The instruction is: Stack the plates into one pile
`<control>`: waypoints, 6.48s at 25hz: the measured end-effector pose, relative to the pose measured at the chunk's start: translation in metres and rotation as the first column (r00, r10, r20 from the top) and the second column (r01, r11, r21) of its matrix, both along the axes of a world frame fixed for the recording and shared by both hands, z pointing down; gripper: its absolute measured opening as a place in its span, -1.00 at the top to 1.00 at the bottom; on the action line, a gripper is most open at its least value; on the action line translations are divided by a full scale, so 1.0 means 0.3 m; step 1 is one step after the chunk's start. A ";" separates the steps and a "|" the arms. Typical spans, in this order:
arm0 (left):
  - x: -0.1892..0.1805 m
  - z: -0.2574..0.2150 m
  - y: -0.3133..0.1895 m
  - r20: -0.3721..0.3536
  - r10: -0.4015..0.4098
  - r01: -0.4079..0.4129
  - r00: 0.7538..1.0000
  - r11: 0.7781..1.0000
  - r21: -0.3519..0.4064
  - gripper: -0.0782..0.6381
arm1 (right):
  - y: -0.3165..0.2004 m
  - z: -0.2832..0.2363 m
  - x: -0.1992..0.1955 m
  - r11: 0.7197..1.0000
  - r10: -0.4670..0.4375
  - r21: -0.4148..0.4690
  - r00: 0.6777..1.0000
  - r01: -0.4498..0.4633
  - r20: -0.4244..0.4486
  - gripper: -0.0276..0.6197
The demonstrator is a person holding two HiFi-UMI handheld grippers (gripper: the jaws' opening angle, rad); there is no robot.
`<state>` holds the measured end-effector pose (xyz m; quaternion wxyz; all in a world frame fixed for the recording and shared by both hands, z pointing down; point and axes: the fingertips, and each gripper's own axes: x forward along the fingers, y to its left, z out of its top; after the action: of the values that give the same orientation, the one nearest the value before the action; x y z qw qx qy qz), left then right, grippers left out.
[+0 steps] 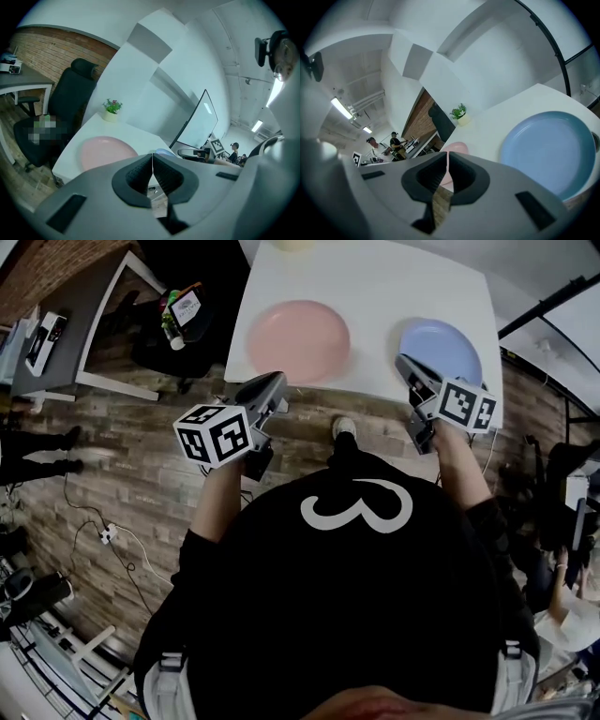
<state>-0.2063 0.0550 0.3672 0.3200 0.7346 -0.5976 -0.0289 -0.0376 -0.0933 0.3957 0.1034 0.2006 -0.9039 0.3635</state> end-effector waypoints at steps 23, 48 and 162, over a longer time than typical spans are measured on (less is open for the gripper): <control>-0.368 0.238 -0.161 -0.082 -0.215 0.196 0.973 0.960 -0.198 0.73 | -0.193 0.272 -0.426 0.971 -0.170 -0.185 0.980 0.150 -0.098 0.48; -0.545 0.535 -0.276 -0.090 -0.303 0.246 0.949 0.887 -0.390 0.40 | -0.315 0.504 -0.520 0.961 -0.177 -0.257 0.937 0.099 -0.300 0.46; 0.347 0.213 -0.522 0.031 0.158 -0.144 0.987 0.949 -0.280 0.59 | -0.286 0.133 0.526 0.935 0.315 -0.114 0.933 -0.336 -0.175 0.77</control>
<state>-0.1021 -0.1015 0.4312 0.4050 0.7266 -0.5460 0.0989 0.1203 -0.1792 0.4357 0.1249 0.3673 -0.8191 0.4225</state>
